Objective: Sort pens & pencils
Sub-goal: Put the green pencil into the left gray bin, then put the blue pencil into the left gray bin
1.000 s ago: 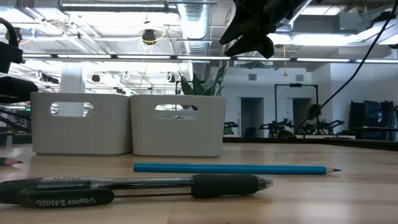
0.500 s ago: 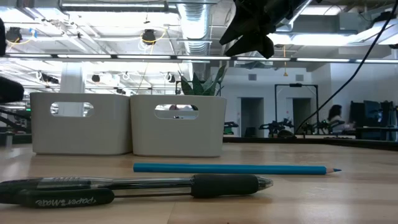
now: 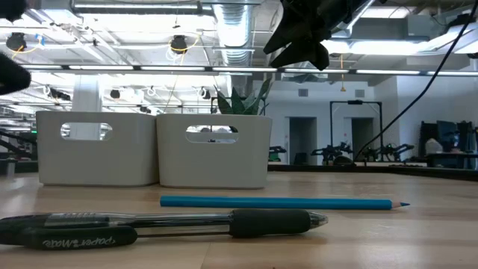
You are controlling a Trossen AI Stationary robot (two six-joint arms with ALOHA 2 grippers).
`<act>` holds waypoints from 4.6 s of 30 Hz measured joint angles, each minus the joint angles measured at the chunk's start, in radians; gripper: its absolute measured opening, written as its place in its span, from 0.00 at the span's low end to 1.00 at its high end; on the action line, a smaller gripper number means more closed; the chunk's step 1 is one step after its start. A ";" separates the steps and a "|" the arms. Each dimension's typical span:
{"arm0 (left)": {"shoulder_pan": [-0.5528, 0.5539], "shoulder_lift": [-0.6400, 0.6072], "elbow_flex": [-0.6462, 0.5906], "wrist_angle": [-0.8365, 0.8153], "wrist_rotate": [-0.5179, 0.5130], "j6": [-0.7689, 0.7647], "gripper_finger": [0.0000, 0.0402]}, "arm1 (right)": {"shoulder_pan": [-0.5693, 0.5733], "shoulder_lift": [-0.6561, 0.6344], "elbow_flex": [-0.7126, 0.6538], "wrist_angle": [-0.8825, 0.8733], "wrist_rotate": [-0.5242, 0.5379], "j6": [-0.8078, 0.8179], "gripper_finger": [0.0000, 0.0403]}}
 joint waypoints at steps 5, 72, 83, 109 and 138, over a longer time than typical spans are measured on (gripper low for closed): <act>0.049 -0.111 0.001 0.028 -0.038 -0.018 0.03 | 0.000 0.000 0.000 0.001 0.000 0.000 0.51; 0.614 0.205 0.002 0.119 -0.177 -0.441 0.10 | -0.047 0.000 0.000 -0.004 -0.003 0.024 0.51; 0.618 0.166 0.003 0.122 -0.154 -0.439 0.10 | -0.047 0.000 0.000 -0.005 -0.003 0.024 0.51; 0.602 -0.408 0.003 0.550 -0.278 0.094 0.10 | -0.028 0.000 0.015 0.082 -0.004 0.024 0.51; 0.259 -0.182 0.003 0.373 0.216 0.040 0.10 | 0.086 0.000 0.059 0.115 -0.004 0.121 0.51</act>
